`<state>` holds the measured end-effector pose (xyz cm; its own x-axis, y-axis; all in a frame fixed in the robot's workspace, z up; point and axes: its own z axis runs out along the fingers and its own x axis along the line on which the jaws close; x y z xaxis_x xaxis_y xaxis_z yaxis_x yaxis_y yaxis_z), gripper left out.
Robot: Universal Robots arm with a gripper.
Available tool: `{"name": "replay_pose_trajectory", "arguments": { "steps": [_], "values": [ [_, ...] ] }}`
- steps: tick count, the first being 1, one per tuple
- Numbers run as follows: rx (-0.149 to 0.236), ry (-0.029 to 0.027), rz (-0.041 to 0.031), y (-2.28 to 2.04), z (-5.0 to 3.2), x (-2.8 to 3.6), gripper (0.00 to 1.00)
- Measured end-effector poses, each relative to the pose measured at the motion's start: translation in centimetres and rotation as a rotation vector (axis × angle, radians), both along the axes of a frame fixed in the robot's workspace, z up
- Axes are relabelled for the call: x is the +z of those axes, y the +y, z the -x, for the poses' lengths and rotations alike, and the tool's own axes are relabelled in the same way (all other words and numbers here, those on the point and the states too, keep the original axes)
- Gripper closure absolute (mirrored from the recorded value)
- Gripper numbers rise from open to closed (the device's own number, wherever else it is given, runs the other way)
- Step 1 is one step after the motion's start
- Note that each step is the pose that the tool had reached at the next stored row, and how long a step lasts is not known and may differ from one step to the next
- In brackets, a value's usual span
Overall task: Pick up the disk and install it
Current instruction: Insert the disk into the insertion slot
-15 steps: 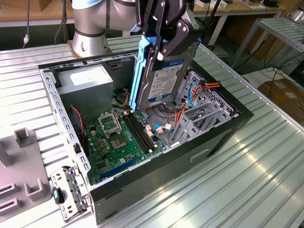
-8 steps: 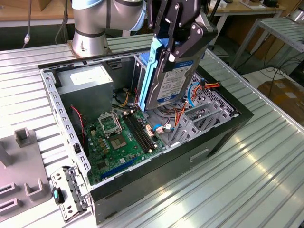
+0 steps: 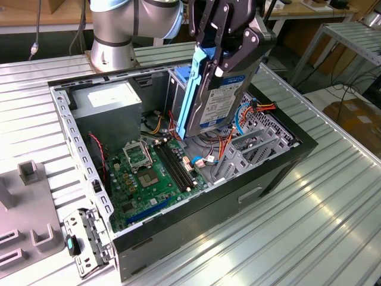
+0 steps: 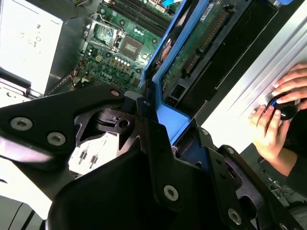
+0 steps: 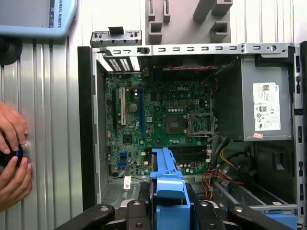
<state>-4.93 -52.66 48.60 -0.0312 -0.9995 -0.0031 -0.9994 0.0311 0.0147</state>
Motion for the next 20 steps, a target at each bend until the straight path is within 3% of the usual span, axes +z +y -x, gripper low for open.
{"name": "replay_pose_trajectory", "arguments": {
  "steps": [14,20],
  "values": [
    [0.0,0.0001,0.0001,-0.18,-0.1,0.0,0.63],
    [0.0,0.0,0.0,-0.65,-0.1,0.0,0.63]
  ]
}}
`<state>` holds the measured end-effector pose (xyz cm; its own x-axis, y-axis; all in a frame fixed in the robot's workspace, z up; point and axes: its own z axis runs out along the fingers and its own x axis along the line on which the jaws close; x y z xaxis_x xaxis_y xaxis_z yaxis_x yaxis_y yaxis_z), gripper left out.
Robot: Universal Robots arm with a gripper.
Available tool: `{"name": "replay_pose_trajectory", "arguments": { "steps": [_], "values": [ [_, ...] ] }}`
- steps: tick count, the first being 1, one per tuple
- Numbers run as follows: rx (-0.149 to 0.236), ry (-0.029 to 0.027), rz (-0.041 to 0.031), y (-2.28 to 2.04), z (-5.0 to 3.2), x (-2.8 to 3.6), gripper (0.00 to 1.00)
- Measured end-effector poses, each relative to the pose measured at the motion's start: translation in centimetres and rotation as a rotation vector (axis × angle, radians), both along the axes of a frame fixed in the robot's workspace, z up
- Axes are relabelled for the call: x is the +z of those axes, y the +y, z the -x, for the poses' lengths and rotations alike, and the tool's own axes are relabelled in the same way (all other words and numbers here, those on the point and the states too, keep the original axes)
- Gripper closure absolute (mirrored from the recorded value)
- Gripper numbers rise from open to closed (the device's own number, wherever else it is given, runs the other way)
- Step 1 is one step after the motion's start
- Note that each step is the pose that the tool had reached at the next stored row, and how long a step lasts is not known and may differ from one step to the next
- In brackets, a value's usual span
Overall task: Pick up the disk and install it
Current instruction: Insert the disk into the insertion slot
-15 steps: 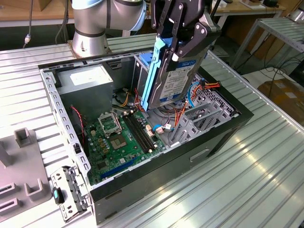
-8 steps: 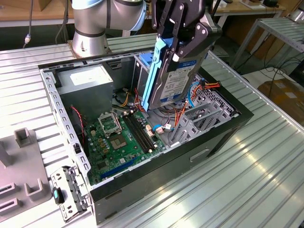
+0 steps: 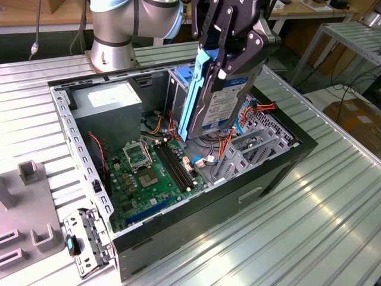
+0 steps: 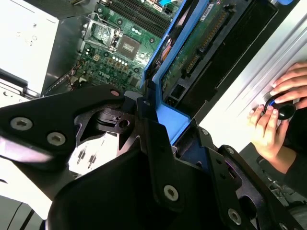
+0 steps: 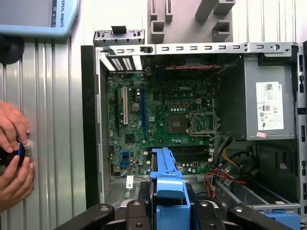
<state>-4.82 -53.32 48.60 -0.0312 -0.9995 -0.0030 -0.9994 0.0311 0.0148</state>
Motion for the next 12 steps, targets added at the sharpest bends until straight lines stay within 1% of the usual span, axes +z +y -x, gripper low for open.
{"name": "replay_pose_trajectory", "arguments": {
  "steps": [7,10,12],
  "values": [
    [0.0,0.0,0.0,-1.02,-0.03,-0.01,0.63],
    [0.0,0.0,-0.0001,-1.16,-0.46,-0.01,0.63],
    [0.0,0.0,0.0001,-1.2,-1.05,-0.01,0.63]
  ]
}}
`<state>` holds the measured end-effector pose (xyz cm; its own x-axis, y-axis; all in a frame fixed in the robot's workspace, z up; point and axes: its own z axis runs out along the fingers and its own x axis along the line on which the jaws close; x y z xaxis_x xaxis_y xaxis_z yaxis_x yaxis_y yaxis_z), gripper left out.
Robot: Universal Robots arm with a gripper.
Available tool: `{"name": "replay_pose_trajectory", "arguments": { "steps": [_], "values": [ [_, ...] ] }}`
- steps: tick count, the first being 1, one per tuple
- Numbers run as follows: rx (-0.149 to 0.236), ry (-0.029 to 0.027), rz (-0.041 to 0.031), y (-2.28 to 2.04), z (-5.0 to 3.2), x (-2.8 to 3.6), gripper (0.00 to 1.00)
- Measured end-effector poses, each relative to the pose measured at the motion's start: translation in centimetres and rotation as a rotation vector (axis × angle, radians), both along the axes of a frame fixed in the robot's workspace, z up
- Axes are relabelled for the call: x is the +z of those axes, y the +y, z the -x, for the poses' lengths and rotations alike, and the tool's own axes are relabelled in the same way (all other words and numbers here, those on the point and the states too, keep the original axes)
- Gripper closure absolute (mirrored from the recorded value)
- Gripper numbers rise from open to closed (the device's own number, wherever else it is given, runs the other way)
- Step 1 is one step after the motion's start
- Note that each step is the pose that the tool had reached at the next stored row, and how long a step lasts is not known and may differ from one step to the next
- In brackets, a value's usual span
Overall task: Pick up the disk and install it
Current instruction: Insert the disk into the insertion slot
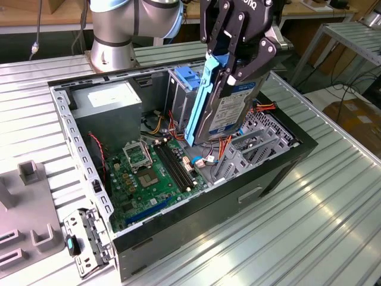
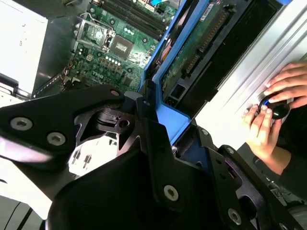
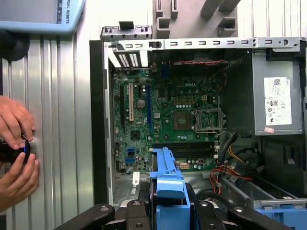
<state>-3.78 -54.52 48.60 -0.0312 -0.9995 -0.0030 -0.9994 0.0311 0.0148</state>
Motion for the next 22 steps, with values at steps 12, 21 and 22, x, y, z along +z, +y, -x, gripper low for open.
{"name": "replay_pose_trajectory", "arguments": {
  "steps": [12,21,22],
  "values": [
    [0.0,-0.0001,-0.0002,-0.11,-2.82,-0.31,0.63],
    [0.0,0.0,-0.0001,-0.14,-3.29,-0.43,0.63],
    [0.0,0.0,-0.0001,-0.14,-3.29,-0.44,0.63]
  ]
}}
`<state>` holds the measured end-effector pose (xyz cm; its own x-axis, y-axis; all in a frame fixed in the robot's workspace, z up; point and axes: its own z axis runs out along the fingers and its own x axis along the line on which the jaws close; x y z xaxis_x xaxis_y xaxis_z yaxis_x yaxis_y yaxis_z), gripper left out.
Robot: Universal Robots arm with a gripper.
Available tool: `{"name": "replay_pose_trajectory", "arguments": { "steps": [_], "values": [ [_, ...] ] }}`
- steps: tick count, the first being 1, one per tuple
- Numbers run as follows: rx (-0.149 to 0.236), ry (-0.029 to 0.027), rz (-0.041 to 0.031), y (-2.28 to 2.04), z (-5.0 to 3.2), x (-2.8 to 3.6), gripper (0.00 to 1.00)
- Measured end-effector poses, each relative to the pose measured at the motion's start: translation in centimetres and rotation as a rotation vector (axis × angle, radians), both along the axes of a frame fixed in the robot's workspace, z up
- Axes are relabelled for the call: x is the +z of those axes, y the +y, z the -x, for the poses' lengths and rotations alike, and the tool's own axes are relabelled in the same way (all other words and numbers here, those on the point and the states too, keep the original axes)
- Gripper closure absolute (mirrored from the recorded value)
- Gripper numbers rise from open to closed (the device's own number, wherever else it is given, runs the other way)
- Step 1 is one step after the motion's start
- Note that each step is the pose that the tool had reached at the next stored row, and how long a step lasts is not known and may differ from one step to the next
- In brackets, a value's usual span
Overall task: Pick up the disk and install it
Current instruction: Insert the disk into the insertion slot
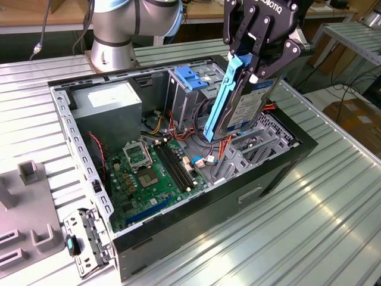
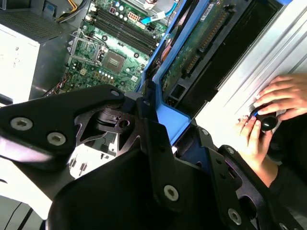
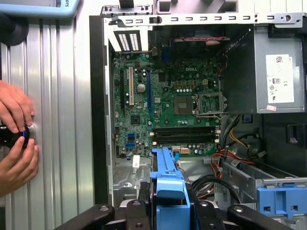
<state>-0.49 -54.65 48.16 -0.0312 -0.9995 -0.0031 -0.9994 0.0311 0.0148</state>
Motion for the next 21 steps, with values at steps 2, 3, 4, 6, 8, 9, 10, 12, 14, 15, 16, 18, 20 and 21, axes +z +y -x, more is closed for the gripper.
{"name": "replay_pose_trajectory", "arguments": {
  "steps": [2,3,4,6,8,9,10,12,14,15,16,18,20,21],
  "values": [
    [0.0,0.0,0.0,0.0,0.0,0.0,0.63],
    [0.0,0.0,0.0,0.0,0.0,0.0,0.63],
    [0.0,0.0,0.0,0.0,0.0,0.0,0.63],
    [0.0,0.0,0.0001,0.0,-0.03,0.0,0.63],
    [0.0,0.0,0.0,0.0,-0.11,-0.01,0.63],
    [0.0,0.0,0.0,0.0,-0.19,-0.02,0.63],
    [0.0,0.0,0.0,0.0,-0.25,-0.02,0.63],
    [0.0,0.0,0.0,0.0,-0.47,-0.02,0.63],
    [0.0,0.0,0.0001,0.0,-0.92,-0.02,0.63],
    [0.0,0.0,0.0001,0.0,-1.1,-0.02,0.63],
    [0.0,-0.0001,0.0,0.0,-1.51,-0.04,0.63],
    [0.0,0.0,0.0001,0.0,-2.2,-0.05,0.63],
    [0.0,0.0,0.0001,0.0,-2.31,-0.07,0.63],
    [0.0,0.0,0.0,-0.02,-2.31,-0.12,0.63]
  ]
}}
